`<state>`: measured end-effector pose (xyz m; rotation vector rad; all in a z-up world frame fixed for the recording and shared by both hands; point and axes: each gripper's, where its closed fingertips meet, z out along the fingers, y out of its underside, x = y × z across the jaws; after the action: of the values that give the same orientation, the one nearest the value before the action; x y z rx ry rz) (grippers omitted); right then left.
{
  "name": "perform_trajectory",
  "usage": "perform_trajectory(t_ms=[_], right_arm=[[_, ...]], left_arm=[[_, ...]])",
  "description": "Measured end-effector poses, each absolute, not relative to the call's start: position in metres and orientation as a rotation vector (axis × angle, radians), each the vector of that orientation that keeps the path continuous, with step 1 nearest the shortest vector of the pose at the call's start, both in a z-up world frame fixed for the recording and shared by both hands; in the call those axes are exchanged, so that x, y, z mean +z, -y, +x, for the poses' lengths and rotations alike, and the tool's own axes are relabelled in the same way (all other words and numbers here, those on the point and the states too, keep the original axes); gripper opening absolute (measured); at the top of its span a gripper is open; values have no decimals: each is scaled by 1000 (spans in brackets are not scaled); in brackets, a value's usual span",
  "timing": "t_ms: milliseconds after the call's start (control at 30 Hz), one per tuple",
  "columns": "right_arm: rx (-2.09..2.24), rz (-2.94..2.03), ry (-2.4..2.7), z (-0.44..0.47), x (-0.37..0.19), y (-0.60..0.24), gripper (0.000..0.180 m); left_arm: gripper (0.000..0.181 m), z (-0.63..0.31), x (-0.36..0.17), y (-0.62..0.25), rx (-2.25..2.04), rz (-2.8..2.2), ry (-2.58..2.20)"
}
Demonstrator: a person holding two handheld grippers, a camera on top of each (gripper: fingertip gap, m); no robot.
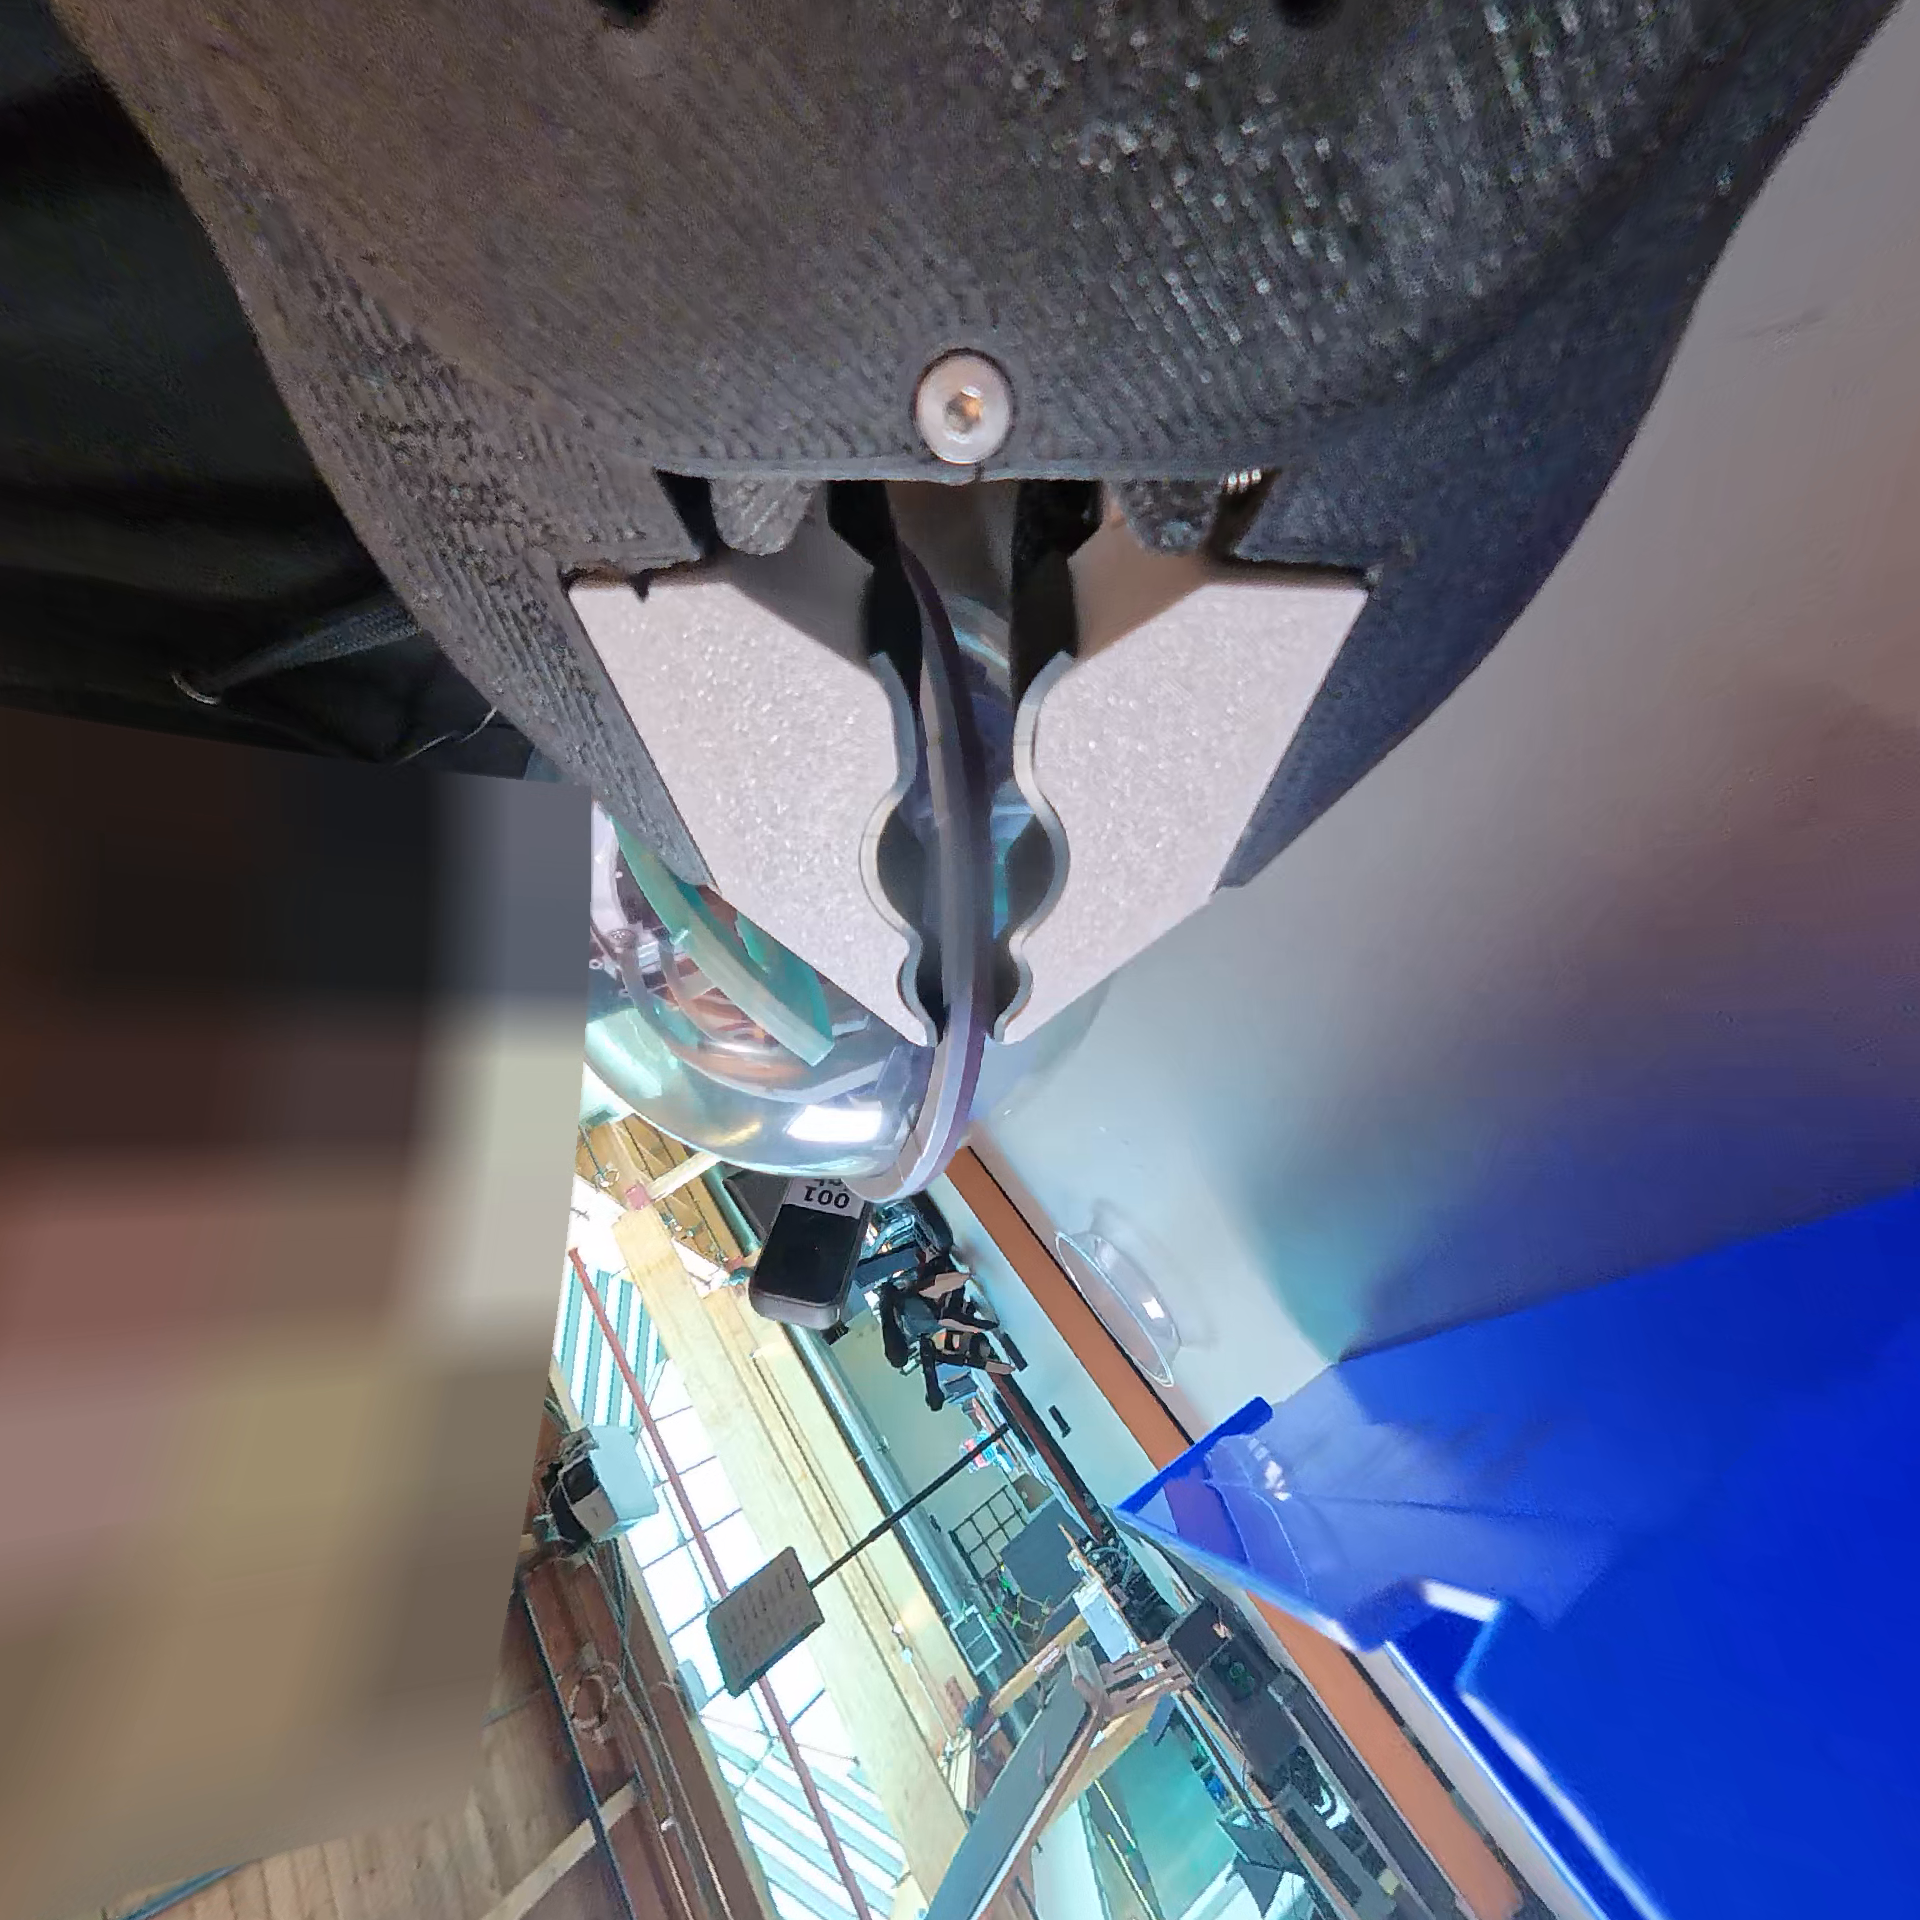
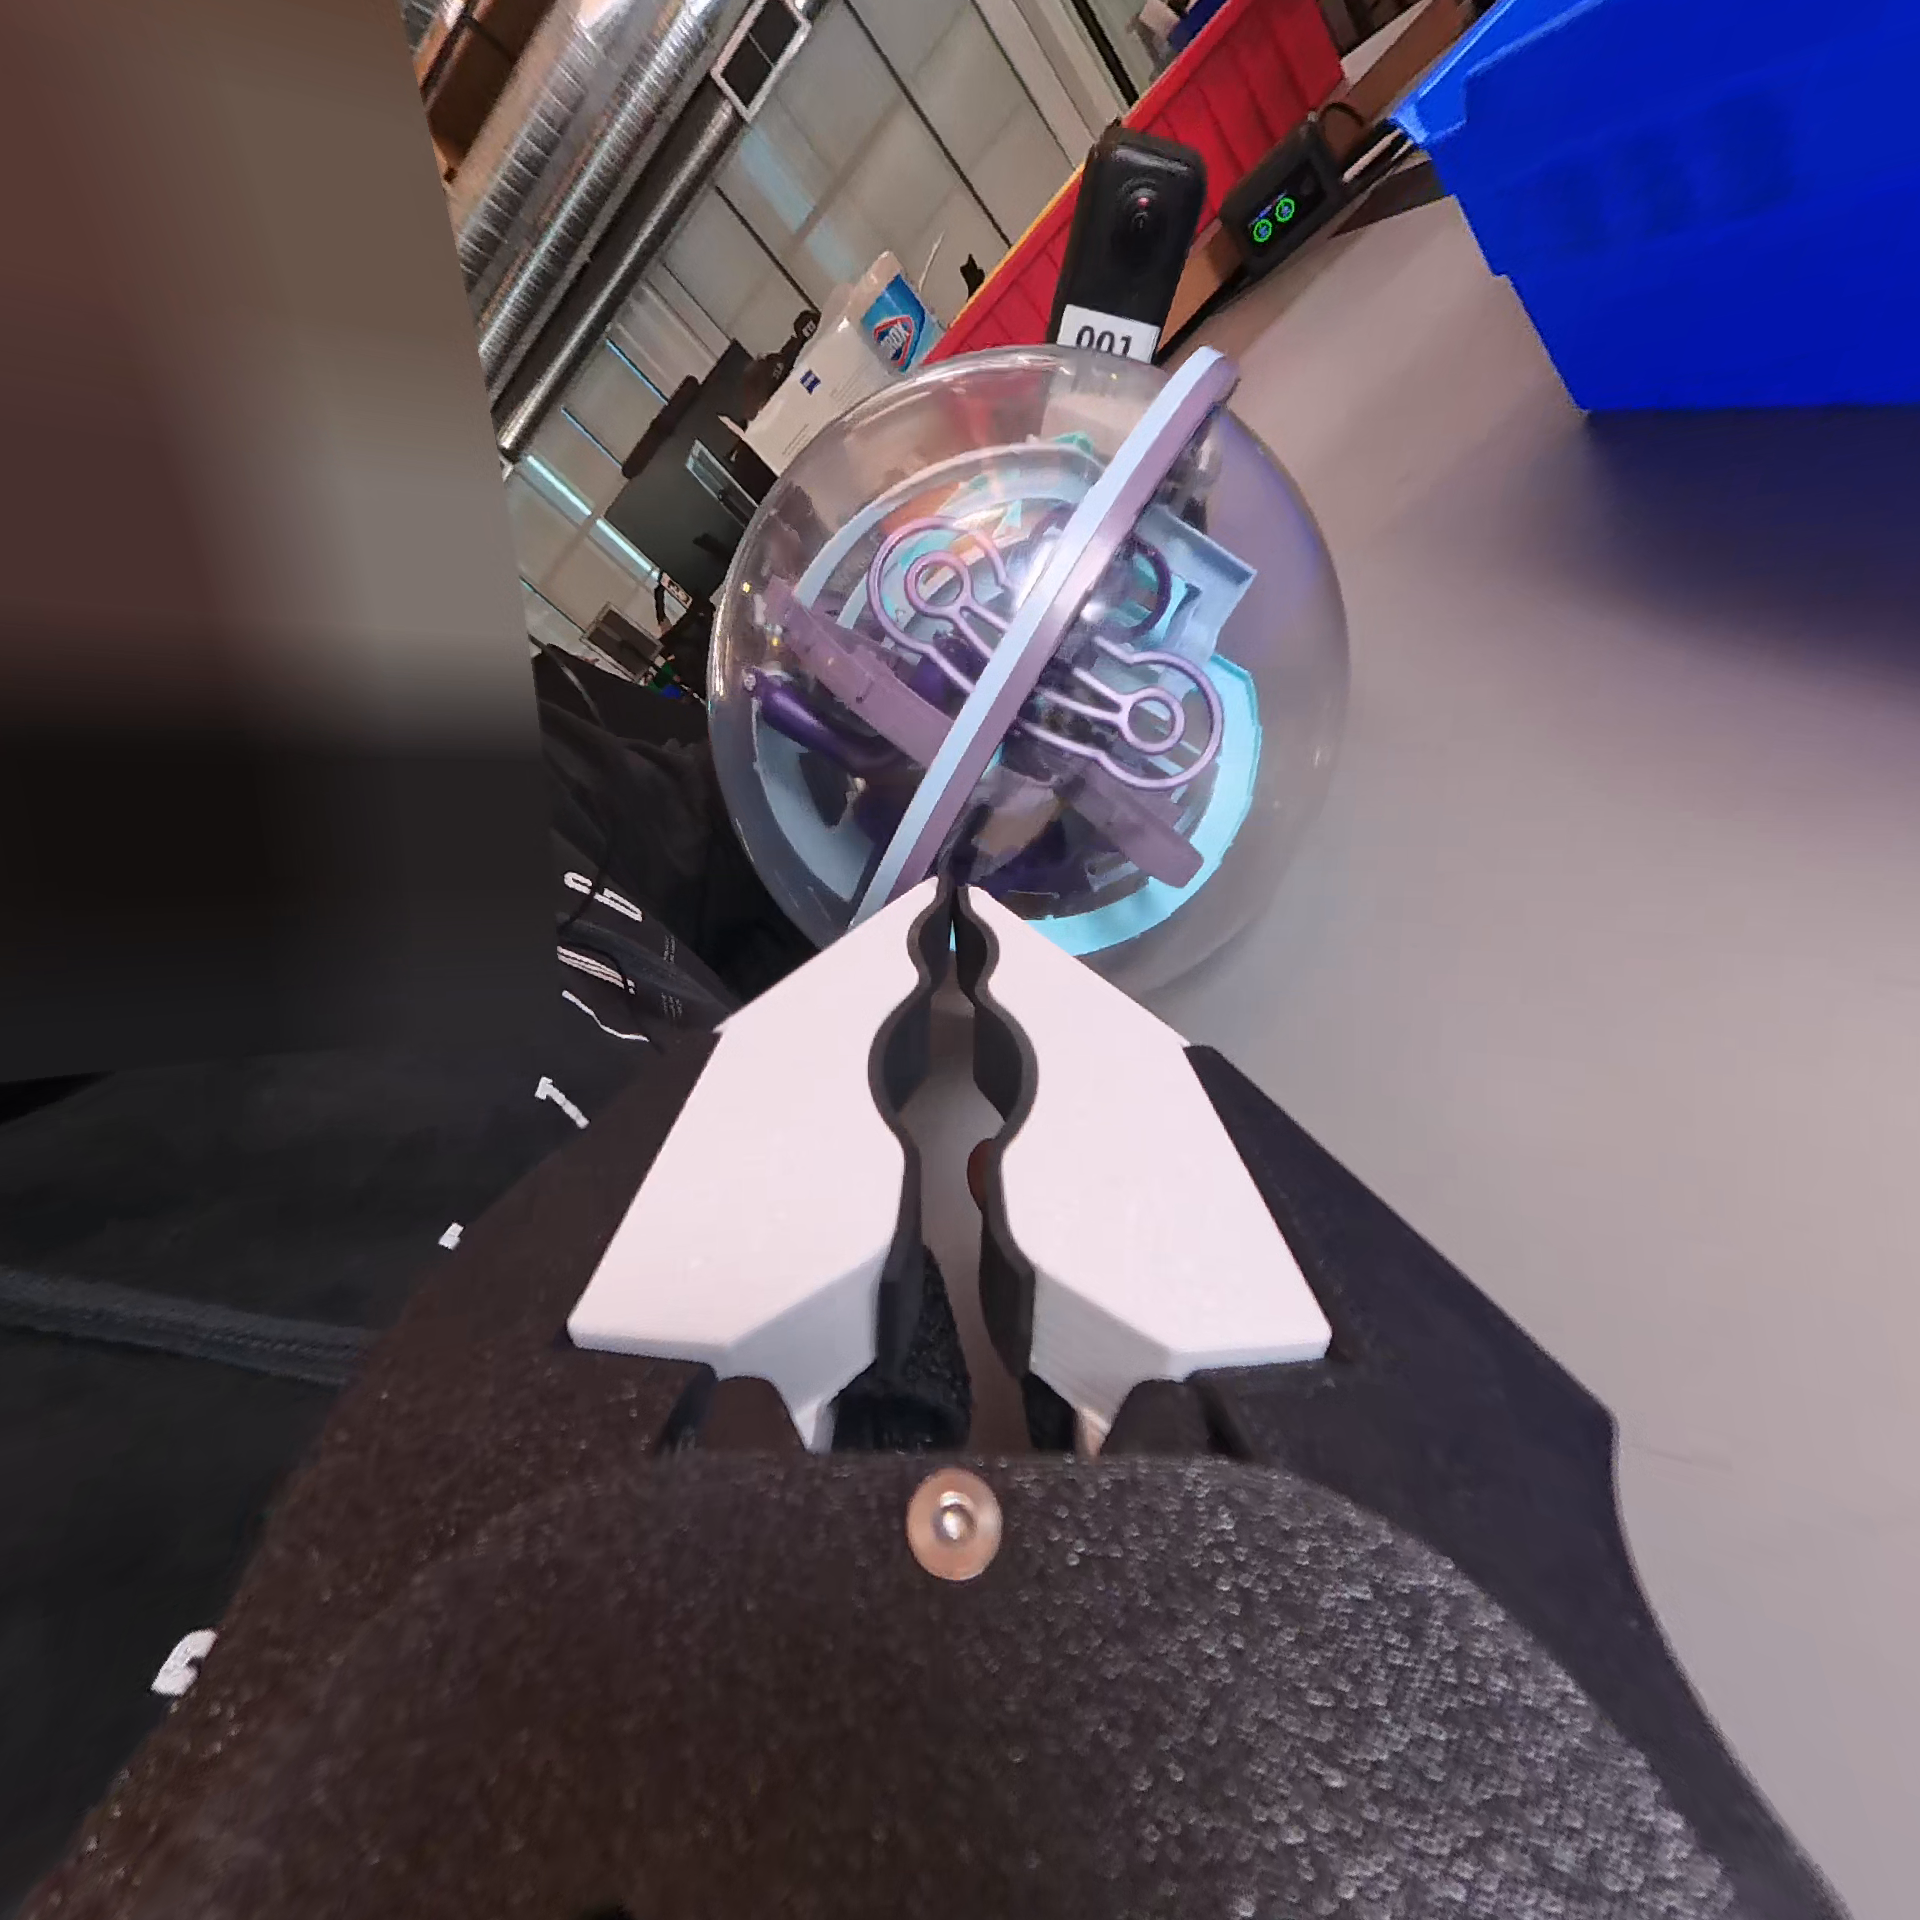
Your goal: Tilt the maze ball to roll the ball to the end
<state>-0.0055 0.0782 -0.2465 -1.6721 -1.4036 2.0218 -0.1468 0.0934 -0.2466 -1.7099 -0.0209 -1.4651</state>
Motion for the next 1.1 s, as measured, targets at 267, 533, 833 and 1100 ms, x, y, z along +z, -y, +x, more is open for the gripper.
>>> perform_trajectory(t_ms=[267,533,833,1100], right_arm=[[2021,-1608,1420,2,-236,-84,13],[2001,-1623,1457,2,-239,-79,9],[2010,-1651,1500,2,-247,-69,7],[2049,-1697,1438,0,-249,-72,6]], left_arm=[[6,-141,-243,-95,-1469,-1696,-18],[7,-135,-239,-99,-1462,-1700,-53],[7,-133,-230,-101,-1416,-1693,-78],[18,-146,-215,-105,-1275,-1629,-72]])
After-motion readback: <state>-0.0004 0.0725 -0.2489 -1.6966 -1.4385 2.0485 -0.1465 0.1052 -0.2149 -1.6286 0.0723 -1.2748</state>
